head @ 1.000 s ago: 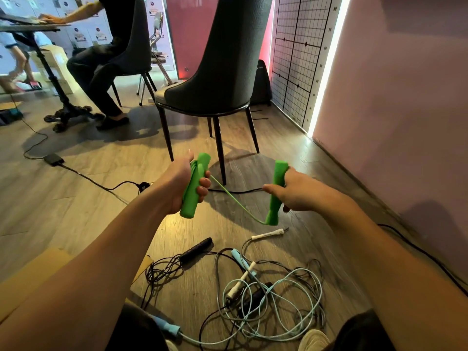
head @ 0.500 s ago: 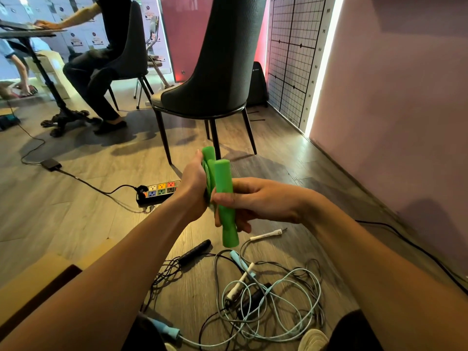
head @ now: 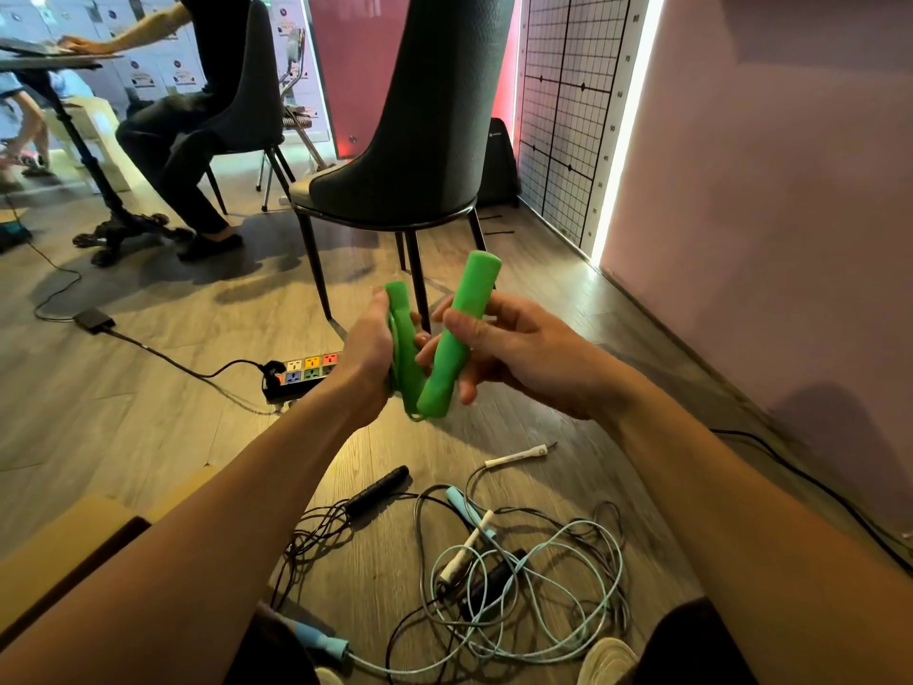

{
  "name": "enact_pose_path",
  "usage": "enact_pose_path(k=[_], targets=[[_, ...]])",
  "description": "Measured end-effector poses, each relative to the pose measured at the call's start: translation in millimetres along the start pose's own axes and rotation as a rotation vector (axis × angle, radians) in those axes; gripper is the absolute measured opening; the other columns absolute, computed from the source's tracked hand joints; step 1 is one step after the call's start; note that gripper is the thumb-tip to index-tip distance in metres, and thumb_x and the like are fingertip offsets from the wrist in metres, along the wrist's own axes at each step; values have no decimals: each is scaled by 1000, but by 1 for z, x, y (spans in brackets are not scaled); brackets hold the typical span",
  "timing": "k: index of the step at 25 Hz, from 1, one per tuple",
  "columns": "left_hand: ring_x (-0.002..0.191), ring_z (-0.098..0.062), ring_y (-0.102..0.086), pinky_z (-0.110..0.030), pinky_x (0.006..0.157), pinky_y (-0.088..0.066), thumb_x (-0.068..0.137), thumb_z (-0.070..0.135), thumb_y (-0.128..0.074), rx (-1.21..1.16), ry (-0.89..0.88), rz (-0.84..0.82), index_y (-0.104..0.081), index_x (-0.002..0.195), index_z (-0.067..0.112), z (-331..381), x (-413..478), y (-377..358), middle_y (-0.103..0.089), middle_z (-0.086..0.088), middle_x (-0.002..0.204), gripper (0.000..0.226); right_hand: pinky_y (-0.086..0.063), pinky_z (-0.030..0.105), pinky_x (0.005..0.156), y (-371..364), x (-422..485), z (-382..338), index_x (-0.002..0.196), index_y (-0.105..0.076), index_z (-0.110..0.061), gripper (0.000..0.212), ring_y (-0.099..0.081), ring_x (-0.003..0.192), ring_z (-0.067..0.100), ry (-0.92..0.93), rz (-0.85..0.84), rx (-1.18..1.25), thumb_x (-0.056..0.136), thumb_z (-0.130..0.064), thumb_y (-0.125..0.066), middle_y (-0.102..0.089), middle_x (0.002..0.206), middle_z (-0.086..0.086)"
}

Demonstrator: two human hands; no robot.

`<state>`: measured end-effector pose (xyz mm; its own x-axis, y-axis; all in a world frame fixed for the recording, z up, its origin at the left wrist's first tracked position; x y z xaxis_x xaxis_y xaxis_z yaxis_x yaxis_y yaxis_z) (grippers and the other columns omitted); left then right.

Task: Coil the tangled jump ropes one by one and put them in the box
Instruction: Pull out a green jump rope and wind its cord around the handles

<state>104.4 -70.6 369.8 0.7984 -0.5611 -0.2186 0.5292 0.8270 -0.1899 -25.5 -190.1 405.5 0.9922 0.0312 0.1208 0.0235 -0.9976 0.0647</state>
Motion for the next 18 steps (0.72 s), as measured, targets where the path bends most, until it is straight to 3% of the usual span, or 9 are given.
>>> enact_pose_path(k=[2,4,8,11,15,18], targets=[[67,-16,-63,-33,63,-50,103,57,-27,221,-44,-163,-62,110,15,-3,-5,-5,-65,-4,77,55,-58,39,74,-2,3,4,123,-52,0,33,-63,76,35,59,98,-33,101,-24,-53,-70,106,19],[60,-18,-59,-33,59,-49,104,57,-23,345,-18,-353,-62,100,12,-8,-12,-12,-61,-4,70,59,-57,42,72,-3,7,7,116,-59,1,32,-61,73,34,103,259,-80,99,-27,-58,-68,101,22],[55,-17,-50,-30,56,-45,93,75,-18,355,120,-480,-54,89,10,-4,-14,-14,-55,-4,67,74,-54,27,70,10,11,6,102,-66,-2,34,-62,75,18,64,612,-20,91,-34,-69,-65,86,8],[51,-13,-44,-26,51,-41,84,81,-39,328,192,-602,-53,87,13,0,-11,-5,-49,-1,65,70,-54,23,69,19,11,12,107,-61,-11,34,-59,68,12,-34,750,177,86,-33,-76,-60,88,5],[43,-4,-40,-17,42,-38,64,57,-84,91,313,-753,-55,79,14,1,-8,12,-43,5,60,53,-55,27,71,18,10,12,112,-63,-17,28,-61,68,13,-99,642,215,88,-28,-74,-61,95,6],[37,-2,-41,-17,37,-38,63,41,-86,-98,306,-827,-57,73,12,5,-4,22,-44,6,53,42,-56,39,91,4,11,15,114,-61,-17,41,-65,96,23,-250,487,171,90,-51,-64,-63,110,9]])
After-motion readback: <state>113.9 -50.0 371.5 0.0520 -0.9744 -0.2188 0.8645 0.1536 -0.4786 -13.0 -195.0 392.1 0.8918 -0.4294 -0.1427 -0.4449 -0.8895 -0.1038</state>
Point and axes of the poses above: each hand's wrist, its own x-axis towards the middle knuckle, its own y-axis out of the back of the hand, z = x × y, the point moved 1 cm from there along x, towards the middle knuckle
